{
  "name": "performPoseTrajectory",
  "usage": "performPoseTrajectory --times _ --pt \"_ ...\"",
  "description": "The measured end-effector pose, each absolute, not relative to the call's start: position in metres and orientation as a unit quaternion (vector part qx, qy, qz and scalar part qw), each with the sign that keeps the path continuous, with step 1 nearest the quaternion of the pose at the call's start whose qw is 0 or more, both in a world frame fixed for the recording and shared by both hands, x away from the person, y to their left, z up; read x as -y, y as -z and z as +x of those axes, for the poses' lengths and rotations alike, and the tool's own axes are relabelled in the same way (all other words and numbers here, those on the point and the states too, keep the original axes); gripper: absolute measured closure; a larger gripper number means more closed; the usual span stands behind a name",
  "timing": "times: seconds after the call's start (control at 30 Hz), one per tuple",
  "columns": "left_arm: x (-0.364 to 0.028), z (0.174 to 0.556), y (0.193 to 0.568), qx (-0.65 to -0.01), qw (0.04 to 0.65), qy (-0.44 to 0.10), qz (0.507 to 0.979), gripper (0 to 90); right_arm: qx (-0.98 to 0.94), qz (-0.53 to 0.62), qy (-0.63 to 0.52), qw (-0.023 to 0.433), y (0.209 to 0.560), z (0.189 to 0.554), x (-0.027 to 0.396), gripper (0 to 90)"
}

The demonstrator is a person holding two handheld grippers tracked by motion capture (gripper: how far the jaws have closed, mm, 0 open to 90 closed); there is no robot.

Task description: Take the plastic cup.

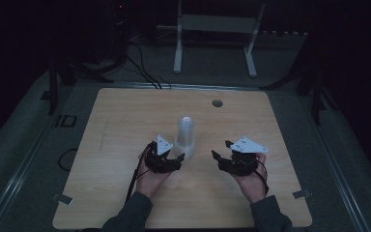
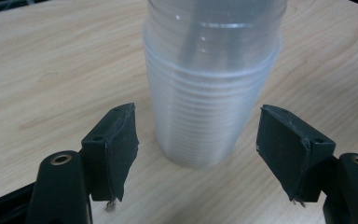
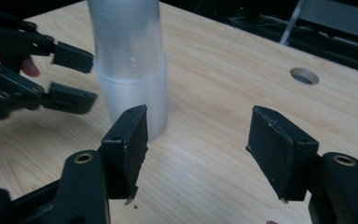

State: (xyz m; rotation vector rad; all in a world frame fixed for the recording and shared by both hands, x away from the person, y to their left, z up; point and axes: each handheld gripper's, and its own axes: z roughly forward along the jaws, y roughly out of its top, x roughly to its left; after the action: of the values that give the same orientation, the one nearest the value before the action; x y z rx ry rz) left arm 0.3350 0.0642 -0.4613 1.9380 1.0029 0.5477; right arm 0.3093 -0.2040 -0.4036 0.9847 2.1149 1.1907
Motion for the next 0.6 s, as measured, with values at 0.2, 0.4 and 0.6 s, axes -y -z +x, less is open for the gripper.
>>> performPoseTrajectory --times 0.2,0.4,0.6 --pt "-0.062 0.338 0.461 -0.401 0.433 -0.218 0.778 28.1 -0.783 0.35 -0.447 0.255 0.397 0.315 0.194 40.3" --pt "-0.06 0.341 0.462 -0.4 0.434 -0.219 0.777 27.4 -0.786 0.339 -0.454 0.25 0.39 0.322 0.183 43.4" --pt "-0.057 0.343 0.462 -0.401 0.438 -0.221 0.774 26.4 -0.783 0.333 -0.463 0.25 0.379 0.33 0.174 42.1"
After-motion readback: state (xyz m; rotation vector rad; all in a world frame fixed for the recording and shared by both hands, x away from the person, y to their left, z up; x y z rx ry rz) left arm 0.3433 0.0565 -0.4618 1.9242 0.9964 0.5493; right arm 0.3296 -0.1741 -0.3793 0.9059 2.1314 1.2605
